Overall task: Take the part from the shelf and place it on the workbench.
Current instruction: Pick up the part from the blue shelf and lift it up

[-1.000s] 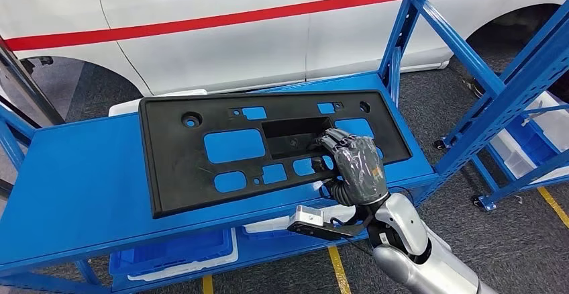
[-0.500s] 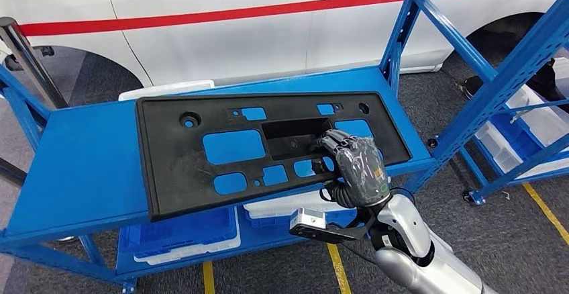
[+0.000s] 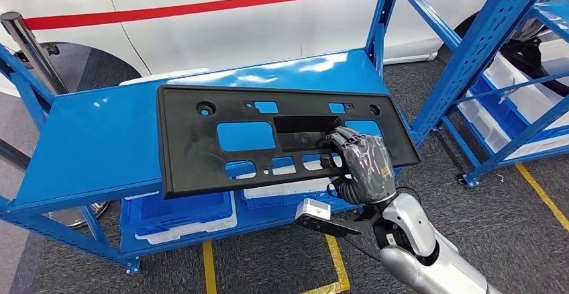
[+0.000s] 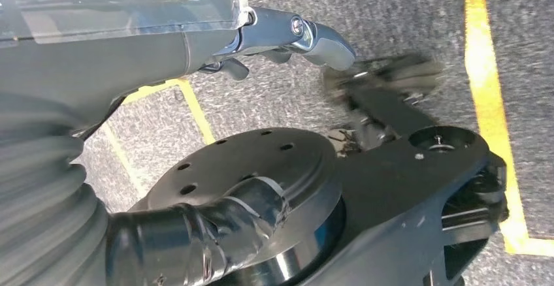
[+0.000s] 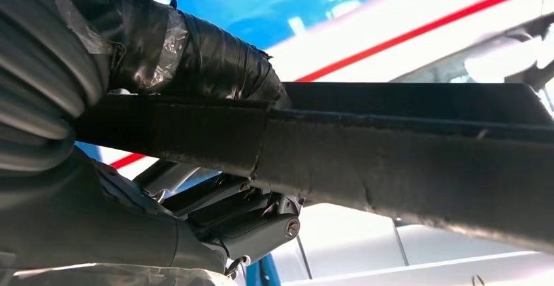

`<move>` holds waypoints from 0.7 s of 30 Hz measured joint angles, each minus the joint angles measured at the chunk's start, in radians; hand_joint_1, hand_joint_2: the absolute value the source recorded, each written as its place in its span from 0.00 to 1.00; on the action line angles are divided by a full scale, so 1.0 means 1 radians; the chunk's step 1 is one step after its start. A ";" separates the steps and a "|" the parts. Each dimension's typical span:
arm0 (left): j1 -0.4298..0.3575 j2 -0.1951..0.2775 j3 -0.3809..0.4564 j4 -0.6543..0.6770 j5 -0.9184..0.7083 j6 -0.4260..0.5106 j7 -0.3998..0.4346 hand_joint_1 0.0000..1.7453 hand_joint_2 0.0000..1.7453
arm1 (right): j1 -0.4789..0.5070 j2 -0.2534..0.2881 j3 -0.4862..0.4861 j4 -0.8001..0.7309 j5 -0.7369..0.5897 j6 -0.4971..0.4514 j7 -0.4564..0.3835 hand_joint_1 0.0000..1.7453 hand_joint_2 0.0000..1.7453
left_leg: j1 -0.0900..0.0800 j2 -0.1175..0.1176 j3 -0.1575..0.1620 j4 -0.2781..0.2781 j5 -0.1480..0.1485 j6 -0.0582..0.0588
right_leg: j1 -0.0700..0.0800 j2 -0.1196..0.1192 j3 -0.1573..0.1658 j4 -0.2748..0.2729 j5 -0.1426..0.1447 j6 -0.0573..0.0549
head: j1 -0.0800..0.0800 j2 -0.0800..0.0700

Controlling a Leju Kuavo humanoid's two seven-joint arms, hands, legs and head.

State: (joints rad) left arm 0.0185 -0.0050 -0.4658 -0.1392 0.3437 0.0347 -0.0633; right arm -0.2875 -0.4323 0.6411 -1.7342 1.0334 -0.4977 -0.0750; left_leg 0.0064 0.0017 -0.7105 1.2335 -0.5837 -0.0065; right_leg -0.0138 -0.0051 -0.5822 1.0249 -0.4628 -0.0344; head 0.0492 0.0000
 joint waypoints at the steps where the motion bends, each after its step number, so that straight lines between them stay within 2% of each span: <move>1: -0.001 0.000 0.000 0.000 0.000 0.000 0.000 0.00 1.00 | 0.003 -0.003 -0.002 0.000 -0.002 0.000 0.000 1.00 1.00 | 0.000 0.000 -0.003 0.052 -0.018 -0.002 | 0.000 0.000 -0.017 0.001 0.013 0.001 | 0.000 0.000; 2: -0.003 0.000 0.000 0.000 0.000 0.001 0.000 0.00 1.00 | 0.006 -0.005 -0.004 0.000 -0.004 0.001 -0.002 1.00 1.00 | 0.001 0.000 0.008 0.077 -0.010 -0.003 | 0.000 0.000 -0.034 0.003 0.026 0.003 | 0.000 0.000; 3: -0.003 0.000 0.000 0.000 0.000 0.001 0.000 0.00 1.00 | 0.008 -0.007 -0.005 0.000 -0.006 0.001 -0.003 1.00 1.00 | 0.002 0.000 0.038 0.064 0.017 -0.003 | 0.000 0.001 -0.050 0.006 0.037 0.005 | 0.000 0.000; 4: -0.004 0.000 0.000 0.000 0.001 0.002 0.000 0.00 1.00 | 0.009 -0.008 -0.006 0.000 -0.007 0.002 -0.006 1.00 1.00 | 0.002 0.000 0.082 0.018 0.046 -0.001 | 0.000 0.001 -0.065 0.009 0.047 0.009 | 0.000 0.000; 5: -0.004 0.000 0.000 0.000 0.002 0.003 0.000 0.00 1.00 | 0.010 -0.008 -0.009 0.000 -0.008 0.002 -0.008 1.00 1.00 | 0.003 -0.001 0.139 -0.054 0.059 0.002 | 0.000 0.002 -0.076 0.012 0.056 0.013 | 0.000 0.000; 6: -0.004 0.000 0.000 0.000 0.003 0.004 0.000 0.00 1.00 | 0.010 -0.010 -0.012 0.000 -0.009 0.003 -0.009 1.00 1.00 | 0.001 -0.003 0.193 -0.133 0.056 0.006 | 0.000 0.002 -0.084 0.015 0.064 0.019 | 0.000 0.000; 7: -0.004 0.000 0.000 0.000 0.004 0.004 0.000 0.00 1.00 | 0.009 -0.011 -0.016 0.000 -0.011 0.003 -0.010 1.00 1.00 | -0.001 -0.004 0.230 -0.192 0.045 0.010 | 0.001 0.002 -0.088 0.016 0.072 0.025 | 0.000 0.000; 8: -0.004 -0.001 0.000 0.000 0.004 0.005 0.000 0.00 1.00 | 0.009 -0.012 -0.019 -0.001 -0.013 0.005 -0.010 1.00 1.00 | -0.004 -0.006 0.251 -0.229 0.034 0.016 | 0.001 0.001 -0.090 0.015 0.081 0.032 | 0.000 0.000; 10: -0.003 -0.004 0.000 0.000 0.005 0.005 -0.001 0.00 1.00 | 0.008 -0.015 -0.023 -0.001 -0.019 0.010 -0.012 1.00 1.00 | -0.005 -0.006 0.247 -0.243 0.043 0.029 | 0.000 0.000 -0.091 0.009 0.097 0.045 | 0.000 0.000; 11: -0.003 -0.006 0.000 0.000 0.006 0.005 -0.001 0.00 1.00 | 0.008 -0.016 -0.024 -0.001 -0.022 0.013 -0.012 1.00 1.00 | -0.004 -0.003 0.240 -0.245 0.053 0.038 | -0.001 0.001 -0.095 0.014 0.089 0.051 | 0.000 0.000; 12: -0.003 -0.008 0.000 0.000 0.007 0.006 0.000 0.00 1.00 | 0.009 -0.018 -0.026 -0.002 -0.024 0.015 -0.013 1.00 1.00 | -0.002 0.001 0.229 -0.248 0.066 0.047 | -0.002 0.003 -0.104 0.036 0.057 0.055 | 0.000 0.000; 13: -0.003 -0.009 0.000 0.000 0.007 0.006 0.000 0.00 1.00 | 0.009 -0.019 -0.028 -0.002 -0.026 0.015 -0.013 1.00 1.00 | -0.001 0.004 0.217 -0.249 0.079 0.054 | -0.003 0.004 -0.117 0.076 0.009 0.059 | 0.001 0.000; 15: -0.003 -0.009 0.000 0.000 0.007 0.007 0.000 0.00 1.00 | 0.010 -0.022 -0.031 -0.001 -0.027 0.015 -0.014 1.00 1.00 | -0.006 0.008 0.184 -0.245 0.105 0.063 | -0.004 0.004 -0.147 0.202 -0.093 0.065 | 0.000 0.000; 16: -0.003 -0.009 0.000 0.000 0.008 0.008 0.000 0.00 1.00 | 0.010 -0.022 -0.032 -0.001 -0.029 0.016 -0.014 1.00 1.00 | -0.008 0.009 0.167 -0.242 0.116 0.064 | -0.003 0.004 -0.154 0.258 -0.113 0.067 | 0.001 0.000; 17: -0.003 -0.010 0.000 0.000 0.008 0.008 0.000 0.00 1.00 | 0.010 -0.023 -0.032 -0.001 -0.031 0.017 -0.014 1.00 1.00 | -0.010 0.010 0.149 -0.238 0.128 0.064 | -0.003 0.004 -0.150 0.294 -0.110 0.067 | 0.000 0.000; 18: -0.003 -0.010 0.000 0.000 0.008 0.008 0.000 0.00 1.00 | 0.011 -0.023 -0.033 -0.001 -0.033 0.018 -0.014 1.00 1.00 | -0.012 0.011 0.131 -0.233 0.137 0.063 | -0.002 0.004 -0.129 0.295 -0.088 0.065 | 0.000 0.000; 19: -0.003 -0.011 0.000 0.000 0.009 0.008 0.000 0.00 1.00 | 0.011 -0.023 -0.035 -0.001 -0.036 0.020 -0.015 1.00 1.00 | -0.013 0.011 0.114 -0.228 0.146 0.062 | -0.001 0.004 -0.091 0.262 -0.060 0.062 | 0.000 0.000; 20: -0.004 -0.012 0.000 0.000 0.010 0.008 0.000 0.00 1.00 | 0.010 -0.023 -0.039 -0.001 -0.038 0.022 -0.015 1.00 1.00 | -0.014 0.011 0.099 -0.221 0.153 0.061 | 0.001 0.004 -0.038 0.198 -0.047 0.056 | 0.000 0.000; 21: -0.004 -0.013 0.000 0.000 0.011 0.008 0.000 0.00 1.00 | 0.010 -0.023 -0.043 -0.002 -0.041 0.025 -0.015 1.00 1.00 | -0.015 0.010 0.088 -0.214 0.160 0.058 | 0.004 0.005 0.018 0.120 -0.051 0.049 | 0.000 0.000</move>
State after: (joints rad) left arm 0.0141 -0.0184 -0.4658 -0.1390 0.3544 0.0423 -0.0631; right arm -0.2776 -0.4557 0.5981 -1.7357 0.9927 -0.4732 -0.0904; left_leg -0.0090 0.0116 -0.6227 1.0192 -0.4237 0.0517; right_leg -0.0095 -0.0006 -0.5640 1.1446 -0.5135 0.0144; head 0.0495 0.0000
